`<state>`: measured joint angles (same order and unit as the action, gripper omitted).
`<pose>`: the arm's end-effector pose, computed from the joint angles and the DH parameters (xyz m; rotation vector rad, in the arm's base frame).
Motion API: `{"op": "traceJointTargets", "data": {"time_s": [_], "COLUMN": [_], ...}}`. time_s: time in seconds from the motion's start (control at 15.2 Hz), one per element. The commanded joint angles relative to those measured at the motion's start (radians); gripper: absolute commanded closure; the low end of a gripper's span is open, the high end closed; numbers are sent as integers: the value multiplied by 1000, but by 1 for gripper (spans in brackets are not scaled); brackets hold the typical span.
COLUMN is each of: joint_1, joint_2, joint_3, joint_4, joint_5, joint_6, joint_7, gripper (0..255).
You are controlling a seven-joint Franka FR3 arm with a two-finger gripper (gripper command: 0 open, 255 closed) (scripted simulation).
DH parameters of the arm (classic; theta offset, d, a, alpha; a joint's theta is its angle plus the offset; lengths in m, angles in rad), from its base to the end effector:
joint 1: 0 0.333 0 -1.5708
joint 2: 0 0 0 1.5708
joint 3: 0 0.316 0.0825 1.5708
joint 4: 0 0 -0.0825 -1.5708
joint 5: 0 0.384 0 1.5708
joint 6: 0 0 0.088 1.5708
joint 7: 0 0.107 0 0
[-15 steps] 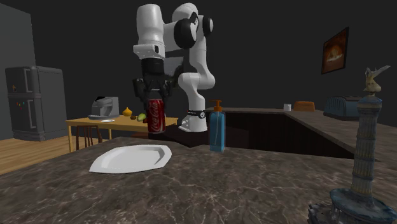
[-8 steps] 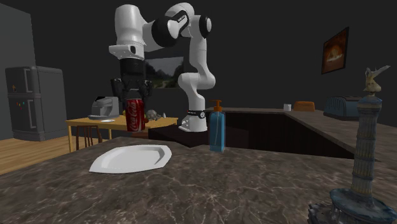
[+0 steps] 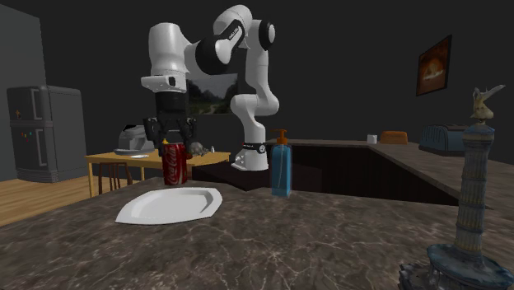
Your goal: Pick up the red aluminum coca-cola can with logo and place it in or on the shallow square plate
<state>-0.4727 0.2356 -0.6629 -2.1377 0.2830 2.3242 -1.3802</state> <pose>0.2476 -0.5075 0.3184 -3.1314 -0.1021 -0.0997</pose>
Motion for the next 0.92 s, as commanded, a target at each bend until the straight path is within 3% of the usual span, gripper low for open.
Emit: {"op": "traceJointTargets", "data": {"time_s": [0.0,0.59,0.86], "joint_1": [-8,-45,-45], "joint_2": [21,117,117], "joint_3": [8,57,57], "joint_4": [-4,-19,-19], "joint_5": [22,120,120], "joint_6": [21,108,108], "joint_7": [-17,-87,-87], "gripper": [255,255,255]}}
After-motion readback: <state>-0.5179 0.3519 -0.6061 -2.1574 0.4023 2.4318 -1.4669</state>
